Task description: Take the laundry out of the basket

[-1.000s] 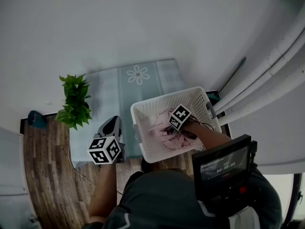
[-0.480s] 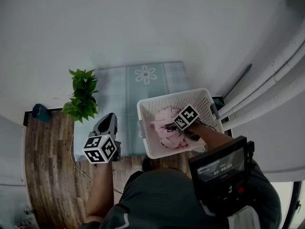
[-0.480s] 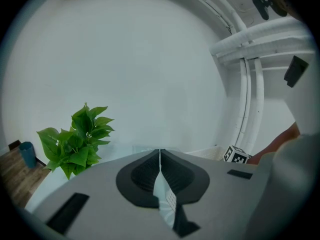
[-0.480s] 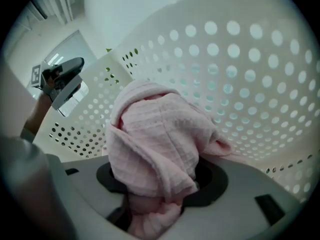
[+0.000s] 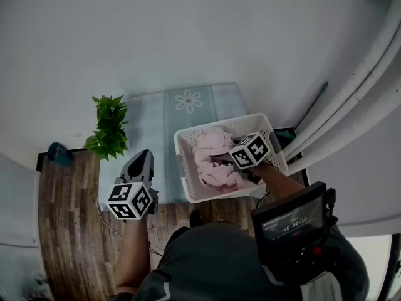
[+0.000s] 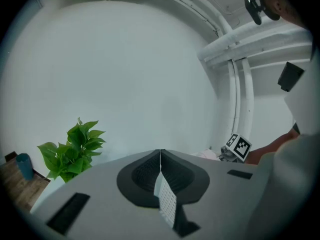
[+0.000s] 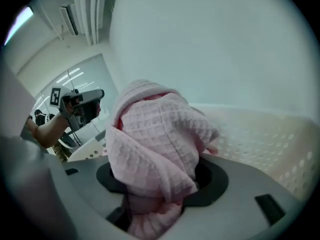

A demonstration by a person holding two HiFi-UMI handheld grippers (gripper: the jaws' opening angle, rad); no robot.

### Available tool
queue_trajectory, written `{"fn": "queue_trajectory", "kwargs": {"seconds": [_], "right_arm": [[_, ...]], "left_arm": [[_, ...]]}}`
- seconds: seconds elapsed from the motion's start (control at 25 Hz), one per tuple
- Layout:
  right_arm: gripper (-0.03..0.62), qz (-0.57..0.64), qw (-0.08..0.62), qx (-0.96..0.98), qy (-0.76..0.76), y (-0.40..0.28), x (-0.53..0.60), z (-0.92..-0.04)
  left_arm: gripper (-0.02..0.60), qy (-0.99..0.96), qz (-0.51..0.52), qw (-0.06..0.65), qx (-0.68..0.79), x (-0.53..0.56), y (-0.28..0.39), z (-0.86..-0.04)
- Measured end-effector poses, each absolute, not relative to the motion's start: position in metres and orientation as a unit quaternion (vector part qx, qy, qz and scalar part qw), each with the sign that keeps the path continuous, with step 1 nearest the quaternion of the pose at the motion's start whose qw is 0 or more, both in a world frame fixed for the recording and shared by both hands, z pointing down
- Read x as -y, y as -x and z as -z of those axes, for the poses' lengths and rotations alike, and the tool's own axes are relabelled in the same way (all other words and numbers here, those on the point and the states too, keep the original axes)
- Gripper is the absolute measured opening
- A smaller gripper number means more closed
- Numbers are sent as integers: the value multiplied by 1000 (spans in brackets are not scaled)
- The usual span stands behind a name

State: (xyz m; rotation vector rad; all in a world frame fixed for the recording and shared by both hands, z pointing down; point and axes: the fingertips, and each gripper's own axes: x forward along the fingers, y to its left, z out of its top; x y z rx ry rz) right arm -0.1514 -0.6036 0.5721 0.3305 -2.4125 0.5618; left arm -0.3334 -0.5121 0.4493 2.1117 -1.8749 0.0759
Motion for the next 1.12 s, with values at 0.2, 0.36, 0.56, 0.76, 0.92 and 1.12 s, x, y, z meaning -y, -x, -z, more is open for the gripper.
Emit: {"fn": "queue_trajectory", "kwargs": {"seconds": [0.2,0.36,0.56,0.76,0.92,1.12], "right_arm": [[287,-184,242,945,-122,164,602,-504],[287,-159,194,962,-104,157,588,-449],[287,-123,143,978,-85,156,569,-391],[287,-87,84,991,-51,137,522,-327],[287,-69,57,996,-21,140,497,-293],[287,-59,29,998,-4,154,469,-261]], "left_arm": [[9,-735,-19,147,661,499,329,-431],[9,-722,-7,132,679,474,314,-409],[9,-709,6,115,695,443,303,-387],[9,-684,17,86,724,385,277,-355],[9,-670,20,82,738,358,270,-346],[9,-650,40,70,755,320,275,-332]]}}
